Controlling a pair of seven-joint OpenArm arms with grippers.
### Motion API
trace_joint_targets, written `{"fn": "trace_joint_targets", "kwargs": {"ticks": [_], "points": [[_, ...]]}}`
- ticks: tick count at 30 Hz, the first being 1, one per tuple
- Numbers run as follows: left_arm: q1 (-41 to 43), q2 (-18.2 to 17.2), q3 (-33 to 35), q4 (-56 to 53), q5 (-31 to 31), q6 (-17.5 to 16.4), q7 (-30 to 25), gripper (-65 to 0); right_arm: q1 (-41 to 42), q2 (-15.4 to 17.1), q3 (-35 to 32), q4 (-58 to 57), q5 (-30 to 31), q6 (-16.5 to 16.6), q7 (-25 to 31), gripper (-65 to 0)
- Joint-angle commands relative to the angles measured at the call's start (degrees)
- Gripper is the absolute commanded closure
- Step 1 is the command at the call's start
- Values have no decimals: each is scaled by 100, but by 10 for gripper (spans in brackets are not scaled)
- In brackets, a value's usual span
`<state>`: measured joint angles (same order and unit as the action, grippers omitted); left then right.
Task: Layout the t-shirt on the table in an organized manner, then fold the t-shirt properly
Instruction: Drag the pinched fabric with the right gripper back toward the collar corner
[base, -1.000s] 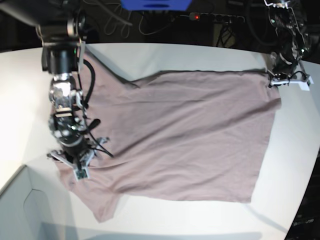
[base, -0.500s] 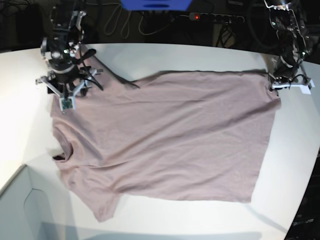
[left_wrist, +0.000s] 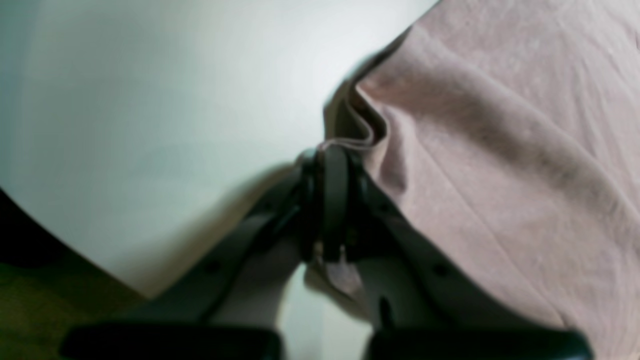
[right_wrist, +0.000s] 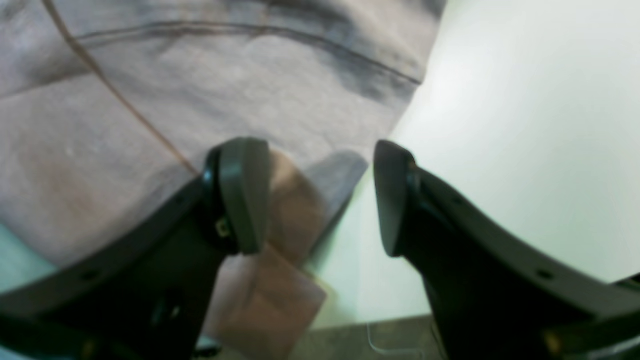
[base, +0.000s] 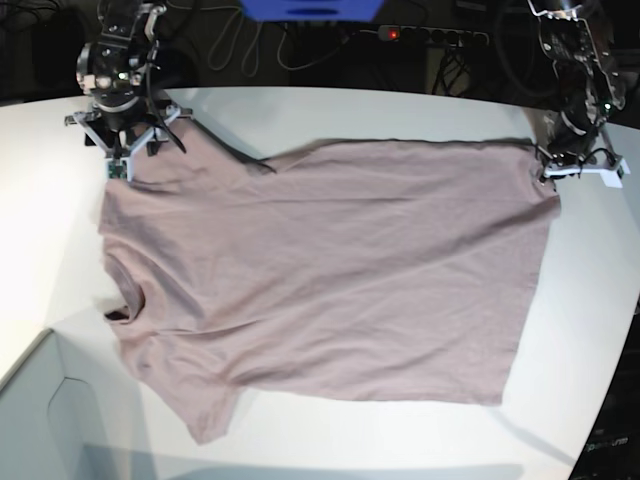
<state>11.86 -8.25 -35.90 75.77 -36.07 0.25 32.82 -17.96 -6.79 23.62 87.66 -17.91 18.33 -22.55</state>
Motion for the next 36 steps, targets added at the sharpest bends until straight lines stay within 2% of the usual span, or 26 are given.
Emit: {"fn": "trace_joint_targets", "kwargs": {"ticks": [1,4,6,9,19,33,36], "points": [[-30,-76,-19,94,-28,-21,-69,0,-20,-3,-19,-111,-33,0,-150,-331],[-21,-76,-19,94,-28,-21,-69,0,-20,24,-28,-436,-33,18,-141,-280],[-3,-76,-19,94,-28,-21,-69,0,-20,33,-10,-586,-33,71,-27,-194],[14,29,-19,94,-28,-21,-69,0,-169,33,-1,-629,-33,115,175,-5],[164,188,-19,815,-28,-21,-69,0,-1004,-152,8,891,-33,115,386,0],[155,161,-19,920,-28,-21,-69,0,-1040,-170,8,1436,-24,123,386,0],[120,161,-19,920,-28,-21,-69,0,-1040,-152,8,1683,345,123,386,0]]}}
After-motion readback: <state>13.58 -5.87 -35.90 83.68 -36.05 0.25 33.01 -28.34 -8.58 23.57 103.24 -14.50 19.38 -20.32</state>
